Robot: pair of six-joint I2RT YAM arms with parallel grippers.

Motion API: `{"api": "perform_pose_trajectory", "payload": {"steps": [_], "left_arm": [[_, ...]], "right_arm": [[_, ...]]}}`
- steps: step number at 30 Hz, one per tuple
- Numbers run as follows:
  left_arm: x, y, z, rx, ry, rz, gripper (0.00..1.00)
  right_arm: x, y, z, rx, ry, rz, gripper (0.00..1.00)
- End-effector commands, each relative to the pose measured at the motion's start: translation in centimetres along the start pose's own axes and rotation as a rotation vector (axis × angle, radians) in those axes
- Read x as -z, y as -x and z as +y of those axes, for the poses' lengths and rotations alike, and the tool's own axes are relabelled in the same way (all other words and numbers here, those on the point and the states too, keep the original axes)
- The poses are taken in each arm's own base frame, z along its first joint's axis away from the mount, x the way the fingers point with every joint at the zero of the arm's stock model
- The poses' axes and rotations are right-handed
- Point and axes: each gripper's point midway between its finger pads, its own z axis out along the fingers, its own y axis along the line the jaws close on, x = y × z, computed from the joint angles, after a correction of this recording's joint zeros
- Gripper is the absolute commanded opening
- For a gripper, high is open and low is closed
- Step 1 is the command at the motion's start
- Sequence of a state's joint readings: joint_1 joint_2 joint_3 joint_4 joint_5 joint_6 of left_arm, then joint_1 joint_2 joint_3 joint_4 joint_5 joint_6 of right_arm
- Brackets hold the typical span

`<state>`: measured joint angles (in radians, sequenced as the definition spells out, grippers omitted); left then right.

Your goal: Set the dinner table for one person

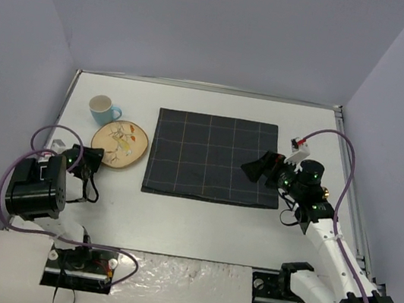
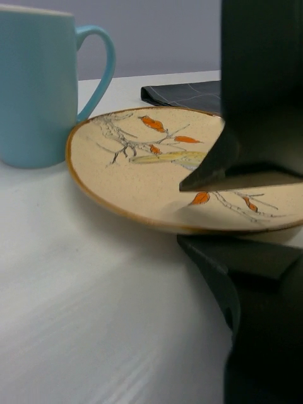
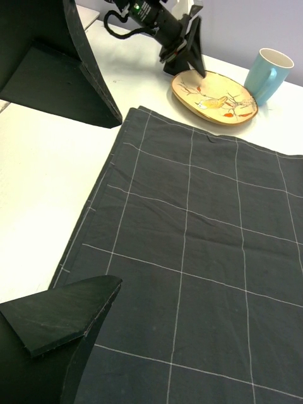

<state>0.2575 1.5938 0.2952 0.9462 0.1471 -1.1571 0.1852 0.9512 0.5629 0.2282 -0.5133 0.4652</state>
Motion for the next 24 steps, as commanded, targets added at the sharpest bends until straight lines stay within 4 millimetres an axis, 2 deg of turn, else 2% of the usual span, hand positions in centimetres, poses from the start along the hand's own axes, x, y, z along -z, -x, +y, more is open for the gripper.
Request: {"api": "perform_pose_trajectory", "payload": {"steps": [1,4,8,13,15,18,24], "left_arm": [[0.2,-1.5,2.7,0.014,0.065,0.038,0.15],[0.7,-1.5,2.8,0.018,0.066,0.032,0.00],[1.8,-0.8,1.5,0.030,0.029,0.010,0.00],[4.1,0.9,-2.1,0.000,-0.027,-0.015,0.00],[5.2,1.3,-2.9,-0.016,-0.017,-0.015,0.00],[7.1,2.8,-6.6,-0.037,-0.117,-0.046,0.00],[8.3,2.9,-10.9,0.004,-0.268,-0.004,0.00]], "right_arm": [[0.2,2.1,1.7,0.066,0.066,-0.078,1.00],[0.1,2.0,1.7,0.065,0.064,-0.076,1.00],[0.1,1.9,1.6,0.065,0.062,-0.072,1.00],[0.2,2.1,1.7,0.065,0.066,-0.076,1.00],[0.2,2.1,1.8,0.065,0.069,-0.077,1.00],[0.2,2.2,2.0,0.064,0.073,-0.080,1.00],[0.3,2.4,2.3,0.056,0.086,-0.084,1.00]]}}
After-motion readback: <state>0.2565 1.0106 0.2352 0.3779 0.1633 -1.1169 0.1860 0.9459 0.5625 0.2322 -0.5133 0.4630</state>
